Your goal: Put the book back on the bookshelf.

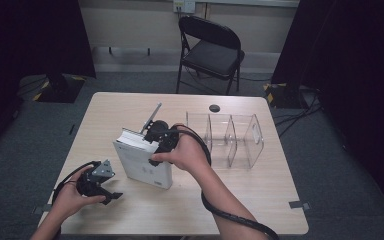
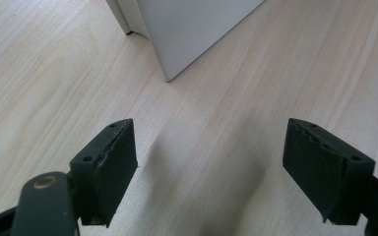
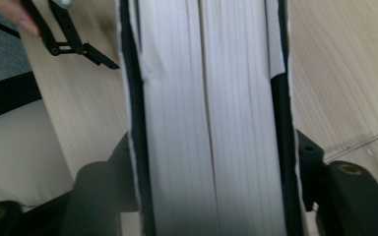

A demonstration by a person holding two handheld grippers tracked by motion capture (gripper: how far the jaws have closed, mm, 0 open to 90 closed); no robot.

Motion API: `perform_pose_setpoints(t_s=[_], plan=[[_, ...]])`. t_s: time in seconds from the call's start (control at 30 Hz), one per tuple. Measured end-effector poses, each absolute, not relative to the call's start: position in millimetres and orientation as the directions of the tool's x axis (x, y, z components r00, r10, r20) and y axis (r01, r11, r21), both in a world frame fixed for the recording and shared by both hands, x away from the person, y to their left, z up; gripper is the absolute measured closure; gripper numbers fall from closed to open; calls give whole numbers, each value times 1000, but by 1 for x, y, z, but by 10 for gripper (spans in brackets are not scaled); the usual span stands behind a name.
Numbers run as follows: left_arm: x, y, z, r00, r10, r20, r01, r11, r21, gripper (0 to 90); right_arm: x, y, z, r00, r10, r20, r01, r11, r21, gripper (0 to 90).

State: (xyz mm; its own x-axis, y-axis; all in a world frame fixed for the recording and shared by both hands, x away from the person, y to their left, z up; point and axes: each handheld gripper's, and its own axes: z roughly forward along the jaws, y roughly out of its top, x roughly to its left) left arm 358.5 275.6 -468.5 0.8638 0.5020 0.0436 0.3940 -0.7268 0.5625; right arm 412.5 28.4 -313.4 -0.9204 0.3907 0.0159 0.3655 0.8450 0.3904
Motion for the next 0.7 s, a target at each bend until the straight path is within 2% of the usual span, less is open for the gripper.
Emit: perform_pose_setpoints(t_s=[0.23,0.7], plan=[[358,274,-474,870,490,51,383,-737,558,205,415,40,-324,-921,389,-2,366,870,329,411],[358,273,-480,875,482,43,372,-726,578,199,418,49,-325,-935,355,-20,329,884,332,430]])
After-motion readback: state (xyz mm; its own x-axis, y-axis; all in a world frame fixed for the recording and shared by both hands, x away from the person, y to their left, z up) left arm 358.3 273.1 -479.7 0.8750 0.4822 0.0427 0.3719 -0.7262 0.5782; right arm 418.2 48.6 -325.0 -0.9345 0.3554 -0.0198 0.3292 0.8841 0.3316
